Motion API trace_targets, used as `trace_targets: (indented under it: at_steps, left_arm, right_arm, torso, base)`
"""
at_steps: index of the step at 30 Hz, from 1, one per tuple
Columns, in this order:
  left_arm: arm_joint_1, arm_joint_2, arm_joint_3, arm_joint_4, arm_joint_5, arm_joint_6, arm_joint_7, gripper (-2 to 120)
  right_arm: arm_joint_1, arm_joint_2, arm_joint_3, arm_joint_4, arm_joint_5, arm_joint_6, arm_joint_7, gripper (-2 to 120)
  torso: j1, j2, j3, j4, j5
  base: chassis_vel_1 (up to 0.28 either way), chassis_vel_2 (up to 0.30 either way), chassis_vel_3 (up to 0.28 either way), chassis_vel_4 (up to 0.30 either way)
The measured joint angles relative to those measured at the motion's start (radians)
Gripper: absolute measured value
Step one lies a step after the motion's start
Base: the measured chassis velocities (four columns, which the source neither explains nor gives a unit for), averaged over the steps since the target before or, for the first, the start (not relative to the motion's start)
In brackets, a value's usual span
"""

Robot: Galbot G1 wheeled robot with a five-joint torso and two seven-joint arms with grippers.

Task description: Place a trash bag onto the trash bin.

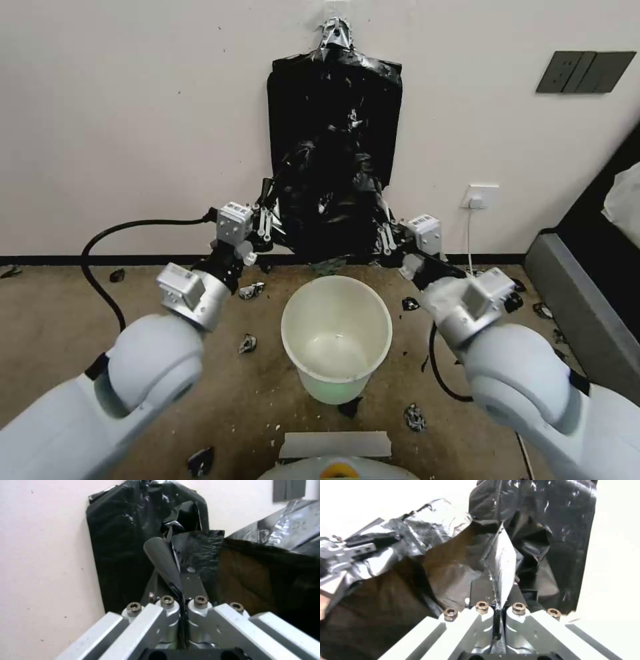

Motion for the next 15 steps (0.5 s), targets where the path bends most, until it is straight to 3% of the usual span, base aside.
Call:
trace_targets:
  at_steps: [6, 15]
  left_arm:
    - [0.024, -0.002, 0.01, -0.028, -0.027, 0.015, -0.002, 0]
    - [0.013, -0.037, 0.067, -0.002, -0.066, 0.047, -0.01, 0]
  right_arm:
    - [-0.106, -0.009, 0.069, 0.016, 0.1, -0.027, 0.02, 0]
    - [-0.178, -0.009, 0.135, 0.015, 0.222, -0.042, 0.086, 0]
  torso:
    - [0.0, 0.0, 0.0, 0.0, 0.0]
    - [0.0, 0.0, 0.0, -0.0001, 0.0]
  base:
    - [0.0, 0.0, 0.0, 0.0]
    - [0.0, 0.0, 0.0, 0.0]
